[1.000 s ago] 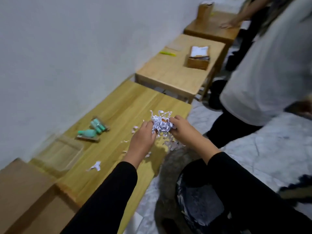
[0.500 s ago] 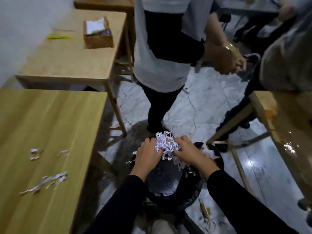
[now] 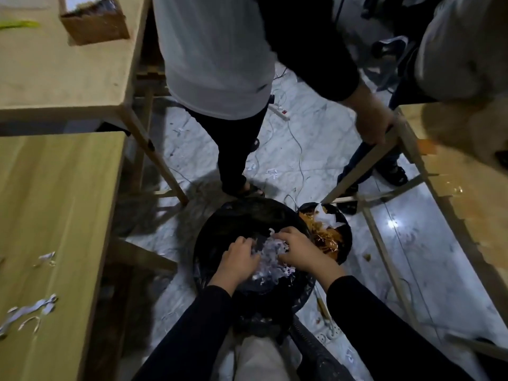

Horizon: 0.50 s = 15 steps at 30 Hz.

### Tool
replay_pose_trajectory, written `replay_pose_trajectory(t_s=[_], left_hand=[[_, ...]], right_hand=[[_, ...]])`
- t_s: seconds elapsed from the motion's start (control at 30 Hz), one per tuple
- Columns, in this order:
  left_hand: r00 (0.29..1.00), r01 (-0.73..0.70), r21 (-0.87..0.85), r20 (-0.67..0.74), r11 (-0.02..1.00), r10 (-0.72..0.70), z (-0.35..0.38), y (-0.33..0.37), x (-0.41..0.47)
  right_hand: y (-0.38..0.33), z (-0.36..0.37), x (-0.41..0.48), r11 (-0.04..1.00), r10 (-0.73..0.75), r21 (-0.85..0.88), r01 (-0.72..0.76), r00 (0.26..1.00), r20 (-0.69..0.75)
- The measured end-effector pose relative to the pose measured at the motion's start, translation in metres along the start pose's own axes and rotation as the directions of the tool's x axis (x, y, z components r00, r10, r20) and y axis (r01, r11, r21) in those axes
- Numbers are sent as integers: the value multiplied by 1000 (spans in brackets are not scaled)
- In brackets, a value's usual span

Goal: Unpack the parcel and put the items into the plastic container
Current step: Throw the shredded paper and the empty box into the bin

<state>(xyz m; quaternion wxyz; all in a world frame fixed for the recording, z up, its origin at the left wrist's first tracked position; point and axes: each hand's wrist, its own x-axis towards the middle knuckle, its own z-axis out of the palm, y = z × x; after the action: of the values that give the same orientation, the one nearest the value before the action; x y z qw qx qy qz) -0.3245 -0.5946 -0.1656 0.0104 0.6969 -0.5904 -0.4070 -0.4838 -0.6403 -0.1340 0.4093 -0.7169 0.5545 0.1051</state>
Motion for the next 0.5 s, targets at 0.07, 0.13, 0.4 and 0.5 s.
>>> replay_pose_trajectory(t_s=[0.07,0.13,0.4,0.5], left_hand=[[1000,-3,13,4,1000,3,-1,2,-3],[1000,-7,20,-3,1000,7,-4,2,-7],[991,-2,-19,-132,1000,0,-50,-5,-49],[970,14,-59,-243,998,-28,-81,-19,-75]], right_hand=[[0,0,-3,1000,12,-15,-12,1000,7],[-2,-1,-5,999,17,-38,-17,1000,0],[-54,-28,-25,992,-102,-83,97,993,-61],[-98,-35,-27,978,-198,-83,191,976,-85]])
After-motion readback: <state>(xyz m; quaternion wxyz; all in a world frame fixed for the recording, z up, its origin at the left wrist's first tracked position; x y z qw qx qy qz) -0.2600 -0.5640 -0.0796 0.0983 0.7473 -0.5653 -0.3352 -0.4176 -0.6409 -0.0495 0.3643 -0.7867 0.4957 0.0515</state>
